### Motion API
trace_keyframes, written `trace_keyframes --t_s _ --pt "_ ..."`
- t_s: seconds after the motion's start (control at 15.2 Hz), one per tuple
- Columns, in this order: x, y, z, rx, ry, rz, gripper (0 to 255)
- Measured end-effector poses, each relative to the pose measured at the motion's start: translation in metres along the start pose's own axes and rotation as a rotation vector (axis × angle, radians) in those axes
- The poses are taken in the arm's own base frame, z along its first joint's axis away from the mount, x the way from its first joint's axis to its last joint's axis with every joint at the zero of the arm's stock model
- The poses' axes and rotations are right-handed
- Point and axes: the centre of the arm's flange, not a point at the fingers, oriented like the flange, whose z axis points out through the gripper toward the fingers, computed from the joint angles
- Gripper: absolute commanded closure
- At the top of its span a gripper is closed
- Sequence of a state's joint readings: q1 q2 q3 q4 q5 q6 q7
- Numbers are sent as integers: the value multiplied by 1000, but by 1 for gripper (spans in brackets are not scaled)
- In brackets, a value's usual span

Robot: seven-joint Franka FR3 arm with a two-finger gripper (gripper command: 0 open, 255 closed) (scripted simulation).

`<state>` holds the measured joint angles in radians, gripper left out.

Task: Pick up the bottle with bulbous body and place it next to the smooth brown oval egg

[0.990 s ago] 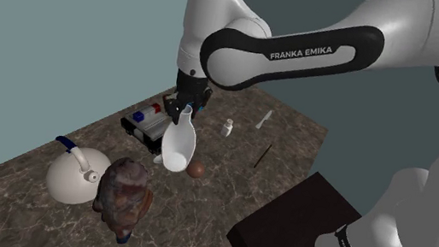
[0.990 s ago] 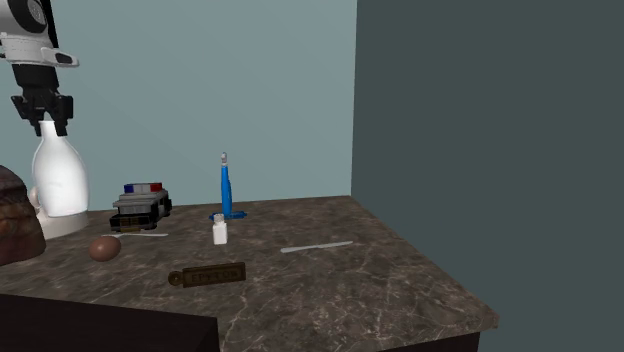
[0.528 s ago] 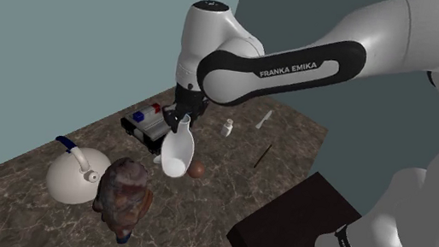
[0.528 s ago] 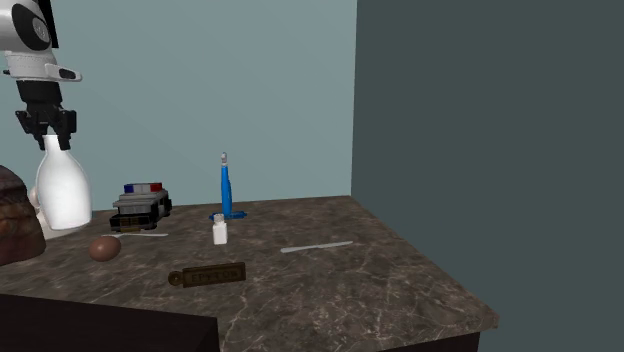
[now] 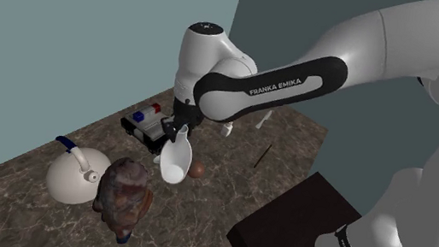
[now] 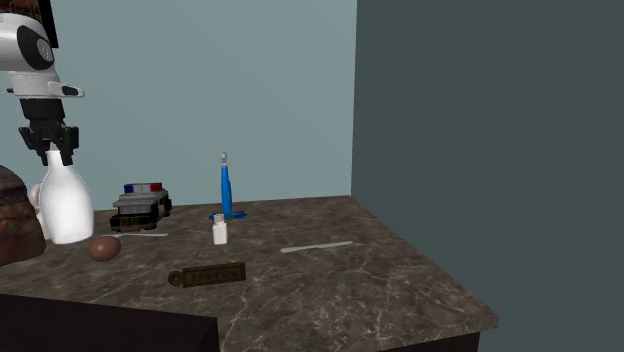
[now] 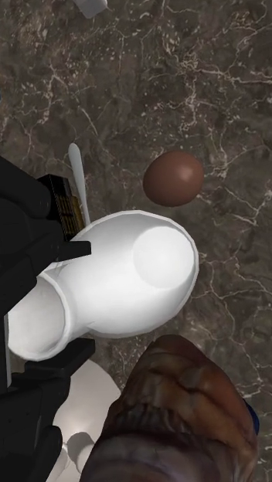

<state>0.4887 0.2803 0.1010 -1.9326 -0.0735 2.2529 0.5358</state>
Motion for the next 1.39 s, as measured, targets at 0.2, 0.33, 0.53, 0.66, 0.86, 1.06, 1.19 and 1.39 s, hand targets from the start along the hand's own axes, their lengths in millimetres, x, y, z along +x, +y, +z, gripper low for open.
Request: trace_keyframes --t_s 0.2,0.33,0.53,0.66,0.86,1.06,1.19,1.39 --pt "0 0 16 0 0 0 255" --pt "-1 -1 26 0 0 0 255" --pt "-1 0 42 0 0 0 255" --pt "-2 -1 48 0 0 0 255" --pt "-2 0 50 0 0 0 255" --pt "-2 0 51 0 0 0 0" --pt "-2 0 50 0 1 0 0" --pt "-2 0 50 1 1 0 0"
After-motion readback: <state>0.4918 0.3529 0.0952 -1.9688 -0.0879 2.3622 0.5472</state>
